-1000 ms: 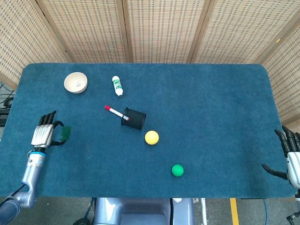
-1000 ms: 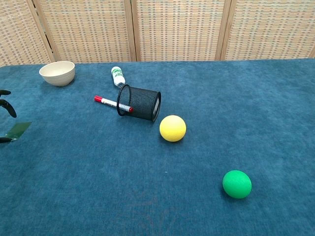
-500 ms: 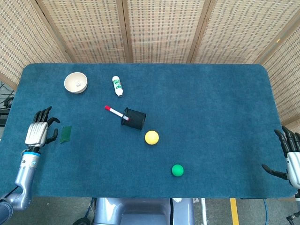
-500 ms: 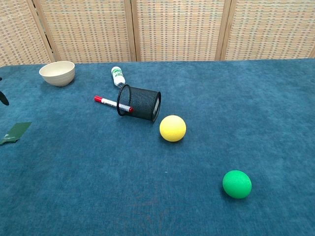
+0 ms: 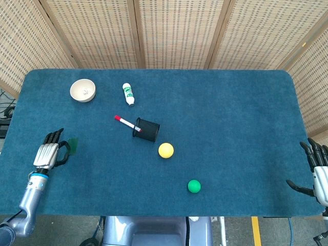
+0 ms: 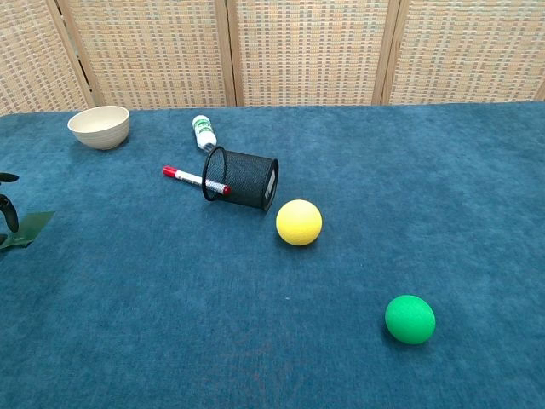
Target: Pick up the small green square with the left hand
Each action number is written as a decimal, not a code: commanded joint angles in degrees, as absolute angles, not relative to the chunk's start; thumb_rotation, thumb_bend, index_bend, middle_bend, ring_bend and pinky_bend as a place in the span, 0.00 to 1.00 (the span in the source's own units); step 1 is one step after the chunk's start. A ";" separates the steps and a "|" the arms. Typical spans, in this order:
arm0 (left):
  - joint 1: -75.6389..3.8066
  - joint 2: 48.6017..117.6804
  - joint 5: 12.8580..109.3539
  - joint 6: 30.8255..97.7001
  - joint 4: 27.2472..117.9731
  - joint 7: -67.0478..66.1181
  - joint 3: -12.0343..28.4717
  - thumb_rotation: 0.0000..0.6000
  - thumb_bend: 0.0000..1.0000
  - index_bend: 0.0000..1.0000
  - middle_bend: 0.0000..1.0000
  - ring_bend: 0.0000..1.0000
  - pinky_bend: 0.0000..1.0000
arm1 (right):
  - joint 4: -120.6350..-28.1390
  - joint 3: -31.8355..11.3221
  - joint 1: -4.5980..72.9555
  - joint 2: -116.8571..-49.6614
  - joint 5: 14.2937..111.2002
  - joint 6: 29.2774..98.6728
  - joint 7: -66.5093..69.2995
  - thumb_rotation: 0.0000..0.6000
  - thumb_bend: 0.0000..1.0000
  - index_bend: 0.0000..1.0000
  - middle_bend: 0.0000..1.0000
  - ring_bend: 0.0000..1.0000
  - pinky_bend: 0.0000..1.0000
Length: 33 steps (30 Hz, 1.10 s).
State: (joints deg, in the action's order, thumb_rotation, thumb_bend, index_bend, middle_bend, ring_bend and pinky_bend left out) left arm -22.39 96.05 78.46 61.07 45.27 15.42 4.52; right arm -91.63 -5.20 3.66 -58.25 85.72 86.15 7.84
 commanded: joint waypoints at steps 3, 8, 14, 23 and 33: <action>-22.29 97.21 78.45 61.86 44.12 15.44 4.85 1.00 0.36 0.49 0.00 0.00 0.00 | -91.63 -5.16 3.68 -58.18 85.76 86.08 8.00 1.00 0.00 0.00 0.00 0.00 0.00; -22.04 97.48 78.84 62.41 43.90 16.46 4.72 1.00 0.34 0.49 0.00 0.00 0.00 | -91.68 -5.15 3.67 -58.07 85.75 86.06 8.29 1.00 0.00 0.00 0.00 0.00 0.00; -22.08 97.68 78.69 61.59 43.68 16.17 4.63 1.00 0.36 0.49 0.00 0.00 0.00 | -91.67 -5.09 3.70 -57.97 85.80 85.94 8.61 1.00 0.00 0.00 0.00 0.00 0.00; -22.30 98.35 78.45 60.69 43.20 15.43 4.70 1.00 0.36 0.49 0.00 0.00 0.00 | -91.62 -5.10 3.72 -57.89 85.79 85.91 8.98 1.00 0.00 0.00 0.00 0.00 0.00; -22.52 98.87 77.97 60.03 42.53 15.03 5.13 1.00 0.38 0.50 0.00 0.00 0.00 | -91.51 -5.08 3.79 -57.91 85.74 85.75 9.09 1.00 0.00 0.00 0.00 0.00 0.00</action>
State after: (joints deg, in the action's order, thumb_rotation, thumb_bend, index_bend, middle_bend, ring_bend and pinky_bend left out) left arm -22.50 98.86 78.00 60.07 42.56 15.06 5.11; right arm -91.52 -5.08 3.79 -57.91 85.74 85.75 9.10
